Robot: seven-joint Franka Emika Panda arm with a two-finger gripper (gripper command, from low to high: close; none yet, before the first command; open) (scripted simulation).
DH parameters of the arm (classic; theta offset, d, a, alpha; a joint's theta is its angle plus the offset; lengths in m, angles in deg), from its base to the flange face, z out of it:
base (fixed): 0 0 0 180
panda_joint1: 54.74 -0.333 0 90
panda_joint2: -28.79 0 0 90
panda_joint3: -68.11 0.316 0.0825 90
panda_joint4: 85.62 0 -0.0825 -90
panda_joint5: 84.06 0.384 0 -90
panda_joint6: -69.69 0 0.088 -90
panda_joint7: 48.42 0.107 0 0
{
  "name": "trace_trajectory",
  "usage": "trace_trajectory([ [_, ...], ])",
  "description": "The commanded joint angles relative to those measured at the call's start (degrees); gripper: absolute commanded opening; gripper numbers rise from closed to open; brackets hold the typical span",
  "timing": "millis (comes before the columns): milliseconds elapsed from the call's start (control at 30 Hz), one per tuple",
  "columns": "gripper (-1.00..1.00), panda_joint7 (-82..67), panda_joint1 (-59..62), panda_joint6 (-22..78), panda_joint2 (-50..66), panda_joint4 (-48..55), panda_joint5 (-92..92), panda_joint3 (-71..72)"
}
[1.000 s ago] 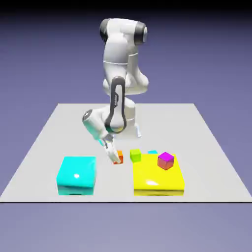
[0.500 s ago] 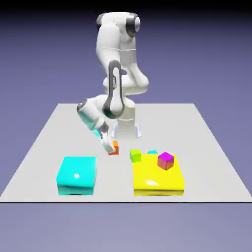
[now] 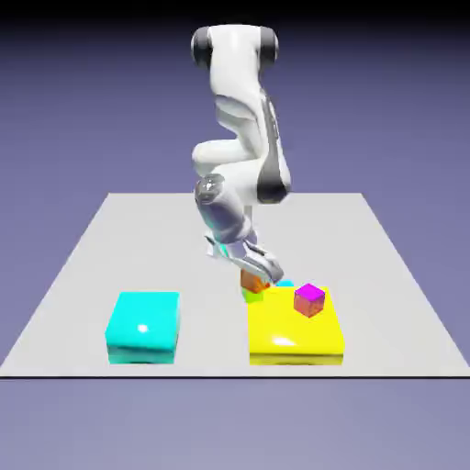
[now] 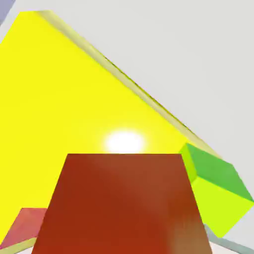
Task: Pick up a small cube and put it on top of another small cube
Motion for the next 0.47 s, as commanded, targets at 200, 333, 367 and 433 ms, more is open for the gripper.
trace_trajectory([
  [200,-1.0,2.8,-1.47,3.81,3.36,3.67,0.85,8.82],
  [333,-1.0,1.28,-2.62,-3.7,7.05,-0.03,2.87,9.94],
  [367,1.0,1.28,-2.62,-3.7,7.05,-0.03,2.87,9.94],
  [433,1.0,1.79,-2.24,-1.21,5.83,1.19,2.2,9.57],
])
